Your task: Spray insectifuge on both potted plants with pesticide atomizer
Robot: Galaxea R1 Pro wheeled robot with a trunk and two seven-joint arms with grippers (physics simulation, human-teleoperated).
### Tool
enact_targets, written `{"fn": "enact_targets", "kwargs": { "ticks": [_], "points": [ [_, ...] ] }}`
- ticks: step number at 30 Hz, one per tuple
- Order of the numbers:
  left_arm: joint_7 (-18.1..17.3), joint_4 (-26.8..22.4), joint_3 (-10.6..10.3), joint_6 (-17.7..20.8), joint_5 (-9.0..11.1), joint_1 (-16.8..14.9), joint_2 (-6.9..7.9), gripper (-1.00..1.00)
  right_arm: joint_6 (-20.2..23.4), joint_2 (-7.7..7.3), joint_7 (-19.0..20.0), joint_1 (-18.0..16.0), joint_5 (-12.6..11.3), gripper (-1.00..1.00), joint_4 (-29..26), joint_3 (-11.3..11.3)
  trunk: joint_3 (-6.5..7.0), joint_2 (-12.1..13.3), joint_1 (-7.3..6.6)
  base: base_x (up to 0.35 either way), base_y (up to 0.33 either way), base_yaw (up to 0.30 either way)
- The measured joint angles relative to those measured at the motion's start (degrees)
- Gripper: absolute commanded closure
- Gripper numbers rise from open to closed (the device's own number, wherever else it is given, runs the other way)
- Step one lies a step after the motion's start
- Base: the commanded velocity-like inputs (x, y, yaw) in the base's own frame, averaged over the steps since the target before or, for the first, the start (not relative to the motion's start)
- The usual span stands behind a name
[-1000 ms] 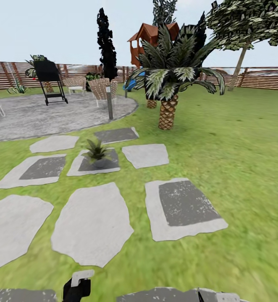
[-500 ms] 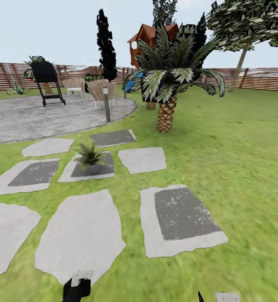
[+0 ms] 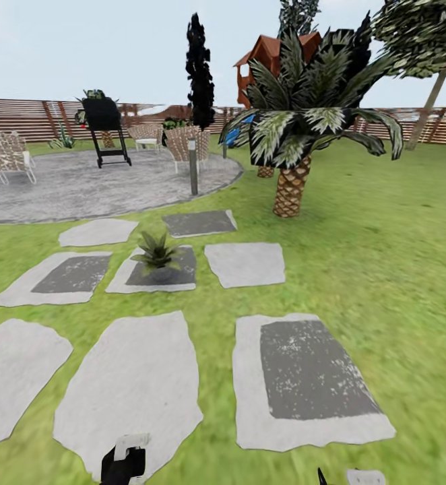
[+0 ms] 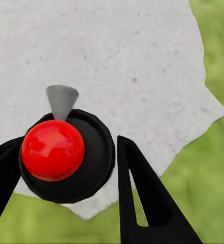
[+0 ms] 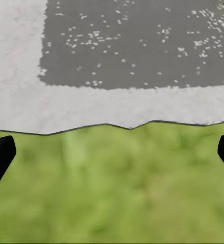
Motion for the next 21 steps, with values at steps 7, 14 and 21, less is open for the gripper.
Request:
{"fn": "enact_targets", "kwargs": {
  "ticks": [7,14,21],
  "points": [
    [0.0,0.01,-0.01,0.01,0.02,-0.01,0.0,1.0,0.0,0.0,0.0,0.02,0.0,-1.0,-0.01,0.0,0.0,0.0,0.0,0.279,-0.167,0.241],
    [-0.02,0.02,-0.01,-0.03,-0.01,-0.01,0.0,1.0,-0.06,0.0,-0.12,0.04,0.0,-1.0,-0.02,-0.06,0.0,0.0,0.0,0.279,-0.167,0.031],
    [-0.02,0.02,-0.02,-0.04,-0.02,-0.01,0.0,1.0,-0.08,0.0,-0.01,0.02,0.02,-1.0,-0.02,0.0,0.0,0.0,0.0,0.279,-0.167,0.002]
  ]
}}
